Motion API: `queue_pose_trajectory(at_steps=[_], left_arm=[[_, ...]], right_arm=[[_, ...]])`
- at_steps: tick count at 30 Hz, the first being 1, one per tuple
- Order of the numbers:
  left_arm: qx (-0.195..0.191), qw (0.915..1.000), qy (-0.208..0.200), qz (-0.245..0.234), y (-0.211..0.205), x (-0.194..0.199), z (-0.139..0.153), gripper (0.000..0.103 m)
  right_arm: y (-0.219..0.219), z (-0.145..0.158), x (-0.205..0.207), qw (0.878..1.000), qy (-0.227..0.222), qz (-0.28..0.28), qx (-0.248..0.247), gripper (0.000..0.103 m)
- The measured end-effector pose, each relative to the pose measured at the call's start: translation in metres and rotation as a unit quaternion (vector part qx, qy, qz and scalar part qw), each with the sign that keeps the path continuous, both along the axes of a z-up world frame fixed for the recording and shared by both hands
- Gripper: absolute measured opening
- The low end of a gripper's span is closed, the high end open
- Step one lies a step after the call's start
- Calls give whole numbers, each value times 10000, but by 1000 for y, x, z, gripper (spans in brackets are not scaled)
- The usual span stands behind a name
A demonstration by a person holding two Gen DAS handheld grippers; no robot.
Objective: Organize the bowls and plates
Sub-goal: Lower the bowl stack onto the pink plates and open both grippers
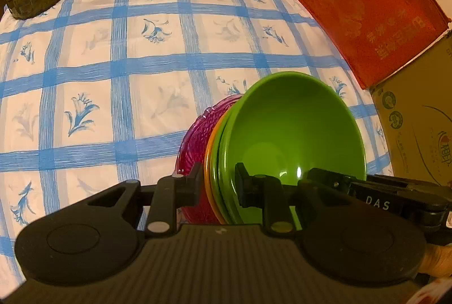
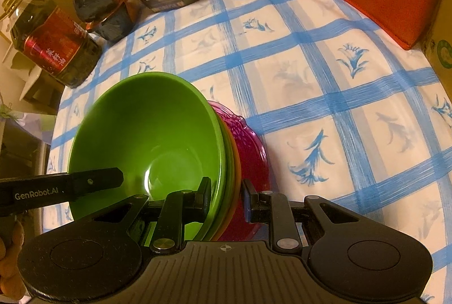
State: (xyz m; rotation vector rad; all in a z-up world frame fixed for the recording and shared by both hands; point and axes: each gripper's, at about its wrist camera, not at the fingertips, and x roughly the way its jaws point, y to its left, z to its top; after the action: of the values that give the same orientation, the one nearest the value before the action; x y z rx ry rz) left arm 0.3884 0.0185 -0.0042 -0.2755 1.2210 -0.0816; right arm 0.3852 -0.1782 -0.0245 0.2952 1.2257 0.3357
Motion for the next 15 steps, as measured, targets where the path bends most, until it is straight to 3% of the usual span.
queue_pose_trajectory(at_steps=[15], left_arm=[[-16, 10000, -63, 13, 2, -1, -2, 20]], right_arm=[[5, -1, 1, 9999, -55, 77, -89, 25]])
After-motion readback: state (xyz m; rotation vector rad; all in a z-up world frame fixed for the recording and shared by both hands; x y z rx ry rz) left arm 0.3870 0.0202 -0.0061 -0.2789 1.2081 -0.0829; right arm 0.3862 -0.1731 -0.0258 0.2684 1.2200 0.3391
